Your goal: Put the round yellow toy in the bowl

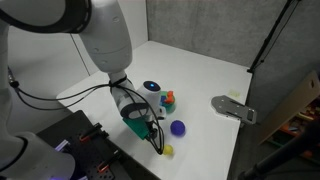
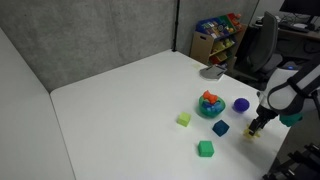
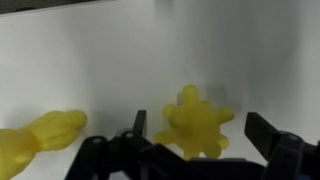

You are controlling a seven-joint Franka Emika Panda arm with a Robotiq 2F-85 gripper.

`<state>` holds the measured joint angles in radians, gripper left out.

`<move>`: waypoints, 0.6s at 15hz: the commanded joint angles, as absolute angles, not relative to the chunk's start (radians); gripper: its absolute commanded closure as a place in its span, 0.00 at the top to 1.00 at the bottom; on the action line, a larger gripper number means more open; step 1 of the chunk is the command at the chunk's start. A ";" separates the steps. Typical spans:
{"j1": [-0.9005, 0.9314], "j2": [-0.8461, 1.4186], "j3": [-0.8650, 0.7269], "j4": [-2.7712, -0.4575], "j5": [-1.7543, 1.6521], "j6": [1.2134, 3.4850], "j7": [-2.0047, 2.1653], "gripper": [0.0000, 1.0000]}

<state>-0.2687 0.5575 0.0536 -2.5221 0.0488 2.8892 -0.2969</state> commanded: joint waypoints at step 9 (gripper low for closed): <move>-0.393 0.566 0.169 -2.528 0.052 2.971 -0.288 0.42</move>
<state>-0.3470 0.6049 0.1278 -2.5204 0.0486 2.9990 -0.2965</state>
